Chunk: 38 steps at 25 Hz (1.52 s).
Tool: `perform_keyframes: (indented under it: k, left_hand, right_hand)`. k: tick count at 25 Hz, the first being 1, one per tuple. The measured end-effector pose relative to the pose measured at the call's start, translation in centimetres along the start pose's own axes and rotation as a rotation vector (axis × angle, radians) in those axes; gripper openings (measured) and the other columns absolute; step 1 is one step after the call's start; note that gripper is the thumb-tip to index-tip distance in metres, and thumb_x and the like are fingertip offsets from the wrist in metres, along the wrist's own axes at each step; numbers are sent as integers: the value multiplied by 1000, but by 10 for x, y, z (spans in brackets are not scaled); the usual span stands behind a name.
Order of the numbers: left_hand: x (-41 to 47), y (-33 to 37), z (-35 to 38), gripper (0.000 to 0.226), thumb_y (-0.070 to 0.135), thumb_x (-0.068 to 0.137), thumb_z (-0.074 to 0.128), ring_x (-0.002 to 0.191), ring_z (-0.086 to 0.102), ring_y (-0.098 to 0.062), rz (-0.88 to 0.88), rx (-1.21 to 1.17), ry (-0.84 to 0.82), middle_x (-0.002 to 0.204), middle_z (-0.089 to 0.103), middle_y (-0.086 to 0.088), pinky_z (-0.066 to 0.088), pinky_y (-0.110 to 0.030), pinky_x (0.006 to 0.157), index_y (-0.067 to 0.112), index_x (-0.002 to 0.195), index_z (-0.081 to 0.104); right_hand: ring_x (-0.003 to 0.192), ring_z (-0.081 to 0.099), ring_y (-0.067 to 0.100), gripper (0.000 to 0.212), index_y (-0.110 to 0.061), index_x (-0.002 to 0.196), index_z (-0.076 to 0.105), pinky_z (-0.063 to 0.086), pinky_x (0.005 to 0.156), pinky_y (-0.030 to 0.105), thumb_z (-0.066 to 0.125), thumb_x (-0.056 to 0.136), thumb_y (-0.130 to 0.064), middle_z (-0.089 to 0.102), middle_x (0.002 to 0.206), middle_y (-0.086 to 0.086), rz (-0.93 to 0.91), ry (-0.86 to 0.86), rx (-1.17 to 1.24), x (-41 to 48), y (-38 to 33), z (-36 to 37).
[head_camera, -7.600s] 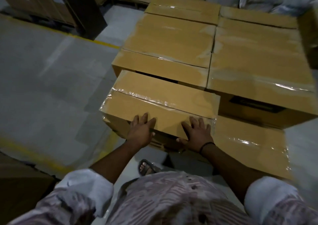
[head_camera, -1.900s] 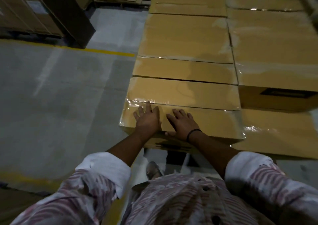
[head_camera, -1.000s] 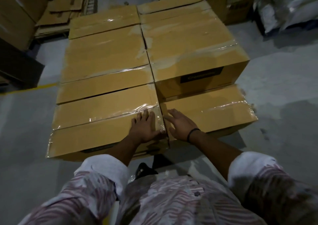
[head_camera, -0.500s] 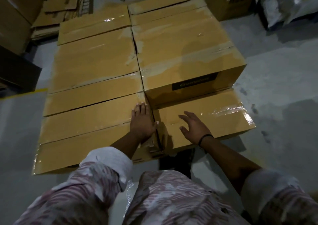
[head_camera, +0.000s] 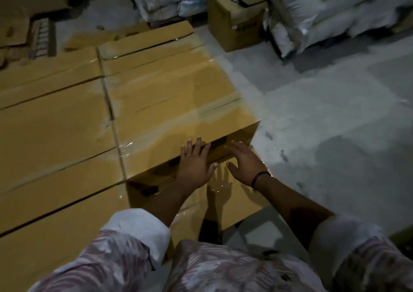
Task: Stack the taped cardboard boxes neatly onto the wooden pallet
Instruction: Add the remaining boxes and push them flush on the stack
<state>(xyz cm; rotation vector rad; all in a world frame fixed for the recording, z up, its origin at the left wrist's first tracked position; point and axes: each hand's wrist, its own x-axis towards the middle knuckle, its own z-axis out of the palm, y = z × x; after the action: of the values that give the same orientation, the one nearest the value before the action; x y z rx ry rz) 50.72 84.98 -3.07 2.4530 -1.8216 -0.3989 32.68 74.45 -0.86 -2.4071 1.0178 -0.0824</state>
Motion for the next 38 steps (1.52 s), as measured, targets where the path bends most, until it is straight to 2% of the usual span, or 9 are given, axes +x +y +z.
perform_keyframes:
  k: [4,8,11,14,17,22,27,32,38]
  left_hand:
    - [78,74,-7,72,64,101,36,156,4,-40,136,-36,10,171,8,-10,4,-58,125,27,161,23]
    - [134,149,1,74,65,100,39,156,11,-39,168,-19,-39,171,13,-8,5,-57,126,28,161,21]
    - [175,197,5,75,70,98,38,154,16,-37,91,-29,-37,171,14,-6,7,-56,126,30,160,22]
    - [207,243,3,74,70,97,39,152,22,-36,-73,-70,6,169,19,-6,14,-54,124,31,159,27]
    - [235,288,-2,74,71,96,39,150,29,-34,-136,-119,57,167,26,-6,18,-55,123,32,157,30]
    - [285,340,1,80,75,90,34,146,36,-34,-219,-248,82,163,34,-8,23,-58,121,29,156,34]
    - [320,352,-5,80,77,92,34,144,41,-30,-290,-300,122,160,41,-4,32,-59,117,28,154,37]
    - [365,323,-7,77,71,95,45,140,46,-28,-373,-364,145,156,45,-5,37,-48,115,22,154,40]
    - [499,245,-22,84,72,90,43,137,49,-31,-471,-433,132,156,46,-8,40,-45,114,20,156,38]
  right_hand:
    - [150,24,26,58,-22,150,42,28,120,38,60,96,-31,31,161,6,122,68,-13,11,75,-45]
    - [149,25,25,57,-21,150,43,29,120,39,59,97,-31,32,161,6,169,105,25,24,157,-78]
    - [149,25,26,58,-21,151,42,27,121,38,59,97,-33,32,161,6,122,85,27,44,220,-108]
    - [148,27,28,59,-20,151,42,26,121,39,59,97,-33,33,160,8,26,29,33,54,269,-151]
    - [148,28,30,60,-20,152,41,28,120,42,57,97,-35,33,160,9,-87,-47,-27,58,314,-200]
    - [148,27,30,59,-21,153,38,29,119,41,56,98,-34,31,161,9,-153,-12,-126,91,383,-268]
    - [147,29,27,58,-23,152,39,32,118,41,56,98,-36,33,160,6,-200,-45,-91,144,401,-279]
    - [148,28,26,60,-22,153,38,30,119,42,55,98,-39,32,161,6,-290,-155,-55,211,393,-268]
    - [148,26,26,60,-25,154,36,28,120,40,53,98,-42,30,162,4,-348,-184,-141,388,401,-276]
